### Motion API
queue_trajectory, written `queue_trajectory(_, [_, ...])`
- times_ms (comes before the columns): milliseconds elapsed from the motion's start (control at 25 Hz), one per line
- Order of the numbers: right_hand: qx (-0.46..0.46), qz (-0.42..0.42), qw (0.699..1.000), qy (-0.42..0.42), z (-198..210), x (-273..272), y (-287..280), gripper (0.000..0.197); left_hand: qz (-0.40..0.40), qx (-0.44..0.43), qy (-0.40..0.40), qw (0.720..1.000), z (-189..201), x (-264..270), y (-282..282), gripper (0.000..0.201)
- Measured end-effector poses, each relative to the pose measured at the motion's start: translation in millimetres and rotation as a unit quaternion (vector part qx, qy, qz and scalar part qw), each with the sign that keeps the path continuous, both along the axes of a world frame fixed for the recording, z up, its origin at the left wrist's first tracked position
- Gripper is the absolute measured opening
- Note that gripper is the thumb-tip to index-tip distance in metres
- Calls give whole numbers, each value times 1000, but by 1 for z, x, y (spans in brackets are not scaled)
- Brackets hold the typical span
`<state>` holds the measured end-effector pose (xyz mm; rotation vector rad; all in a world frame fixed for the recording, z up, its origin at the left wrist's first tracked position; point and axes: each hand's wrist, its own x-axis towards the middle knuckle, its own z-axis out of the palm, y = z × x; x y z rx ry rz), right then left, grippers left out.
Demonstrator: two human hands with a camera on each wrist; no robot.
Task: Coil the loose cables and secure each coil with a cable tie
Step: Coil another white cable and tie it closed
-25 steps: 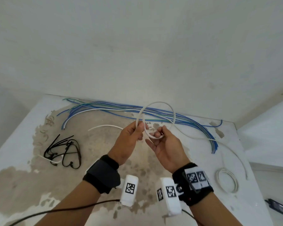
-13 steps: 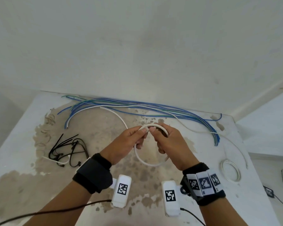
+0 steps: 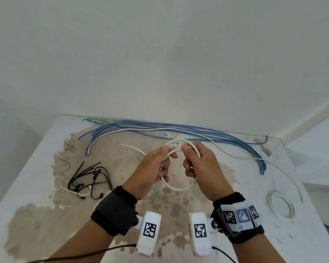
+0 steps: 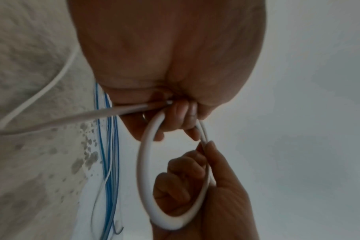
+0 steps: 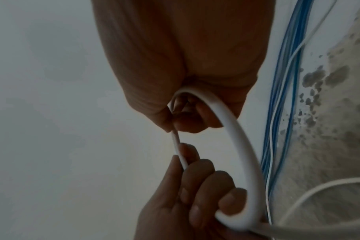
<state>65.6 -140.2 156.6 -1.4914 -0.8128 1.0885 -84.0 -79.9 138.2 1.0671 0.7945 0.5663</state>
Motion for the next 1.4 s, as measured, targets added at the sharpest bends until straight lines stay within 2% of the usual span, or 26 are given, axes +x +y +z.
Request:
queue_trajectory(120, [1, -9, 997, -83, 7, 8, -1, 10, -14, -1, 31, 999, 5, 10, -5, 45])
queue_trajectory(200, [26, 27, 984, -173, 7, 14, -4, 9, -23, -3, 30, 999, 5, 13, -5, 41])
queue_trajectory(280, [40, 41, 977, -204, 5, 19, -6, 11, -36, -27, 8, 999, 7, 14, -3, 33])
queue_trajectory(360, [37, 48, 979, -195, 2, 23, -8, 12, -47, -46, -7, 998, 10, 15, -2, 30])
queue_trajectory(520, [32, 70, 984, -159, -4, 30, -8, 16, -70, -23, 24, 997, 14, 18, 0, 31])
queue_trajectory(640, [22, 58, 990, -125, -6, 33, -6, 20, -102, 10, 62, 993, 16, 16, 4, 36])
queue_trajectory(760, [26, 42, 994, -100, -9, 30, -6, 14, -107, 3, 67, 992, 18, 14, 8, 35])
queue_trajectory(840, [37, 51, 991, -117, -9, 27, -5, 8, -94, -37, 43, 994, 19, 15, 10, 33])
queue_trajectory(920, [41, 74, 983, -160, -7, 27, -3, 11, -104, -80, 24, 991, 23, 15, 10, 30])
queue_trajectory(1000, [49, 88, 982, -158, -4, 26, -1, 13, -108, -84, 15, 990, 27, 17, 11, 28])
queue_trajectory(1040, [55, 73, 989, -113, -3, 27, 0, 19, -92, -76, 1, 993, 29, 19, 12, 28])
queue_trajectory(1120, [44, -17, 998, 38, -5, 28, 3, 45, -11, -81, -76, 994, 33, 24, 17, 28])
queue_trajectory(1160, [22, -57, 995, 75, -9, 29, 3, 56, 40, -102, -133, 985, 35, 26, 21, 27])
queue_trajectory(1200, [-18, -64, 996, 59, -11, 28, 2, 64, 82, -121, -191, 971, 38, 28, 27, 27])
queue_trajectory(1280, [-143, 41, 989, -25, -15, 21, -6, 79, 137, -133, -284, 940, 46, 30, 37, 28])
queue_trajectory(1320, [-201, 113, 973, -17, -14, 14, -10, 85, 151, -129, -315, 928, 48, 31, 41, 29])
queue_trajectory(1360, [-234, 158, 959, 35, -13, 9, -10, 88, 157, -125, -335, 920, 51, 31, 42, 29])
queue_trajectory(1400, [-232, 155, 952, 124, -13, 4, -9, 88, 158, -127, -346, 916, 52, 31, 42, 29])
